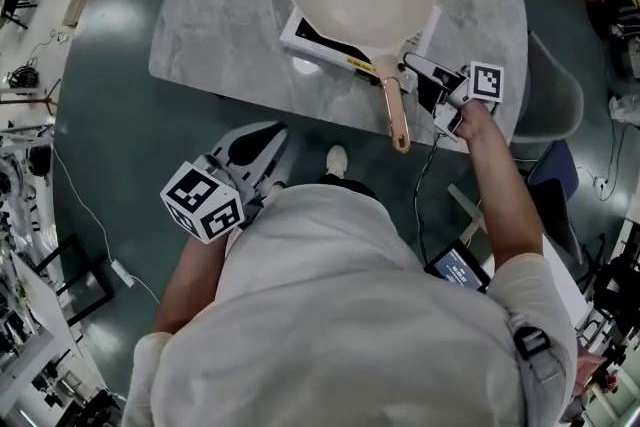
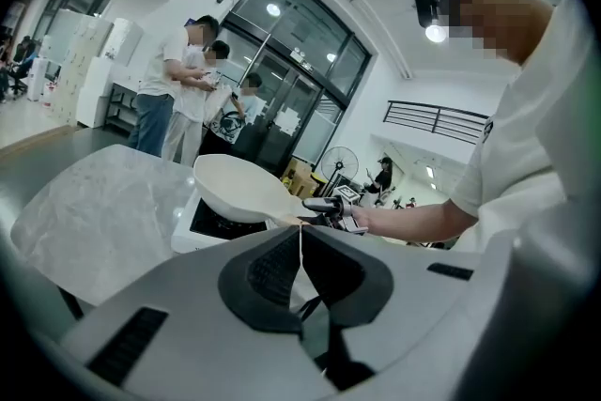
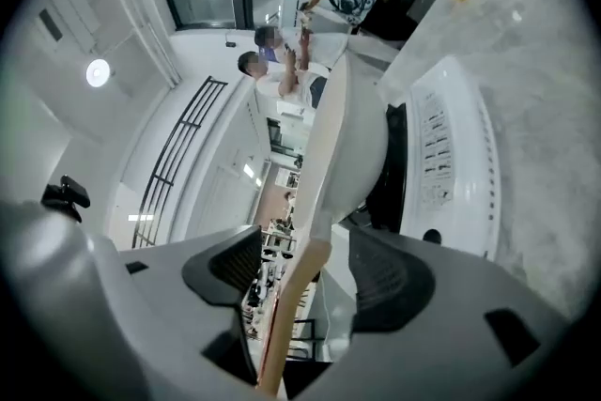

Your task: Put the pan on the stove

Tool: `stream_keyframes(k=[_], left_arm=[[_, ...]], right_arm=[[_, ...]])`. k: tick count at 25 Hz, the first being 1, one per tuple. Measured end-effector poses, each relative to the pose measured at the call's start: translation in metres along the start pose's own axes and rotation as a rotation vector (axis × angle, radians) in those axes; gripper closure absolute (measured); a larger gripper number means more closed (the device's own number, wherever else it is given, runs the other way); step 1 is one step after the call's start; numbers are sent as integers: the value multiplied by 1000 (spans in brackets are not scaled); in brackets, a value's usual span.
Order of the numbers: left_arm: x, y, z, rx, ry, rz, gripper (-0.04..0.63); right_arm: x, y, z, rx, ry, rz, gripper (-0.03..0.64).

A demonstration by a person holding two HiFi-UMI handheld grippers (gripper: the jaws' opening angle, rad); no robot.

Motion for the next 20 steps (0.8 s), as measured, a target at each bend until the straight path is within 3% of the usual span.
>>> stream_keyframes(k=[5, 9, 11, 15, 20], left_arm=[[1, 7, -18, 1, 58, 21, 575], [1, 16, -37, -1, 107, 37, 575], [3, 19, -44, 3, 136, 52, 575], [8, 28, -62, -2, 195, 81, 575], [17, 44, -90, -7, 269, 98, 575]], right_arm=[[-23, 25, -50, 195, 84, -116, 447], [-48, 62, -88, 384, 201, -209, 611], [-65, 85, -99, 439, 246, -277, 611], [-98, 144, -95, 448, 338, -436, 611], [-135, 230, -66, 468, 296, -497, 611]])
Point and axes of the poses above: the fingertips, and each gripper's own axes: z forward along the fingers, x to its right, y out of its underside, the point moved 6 cm from there along -z, backward along the fingers, and after that the axes turned 5 degrees about z, right-handed, at the moved point
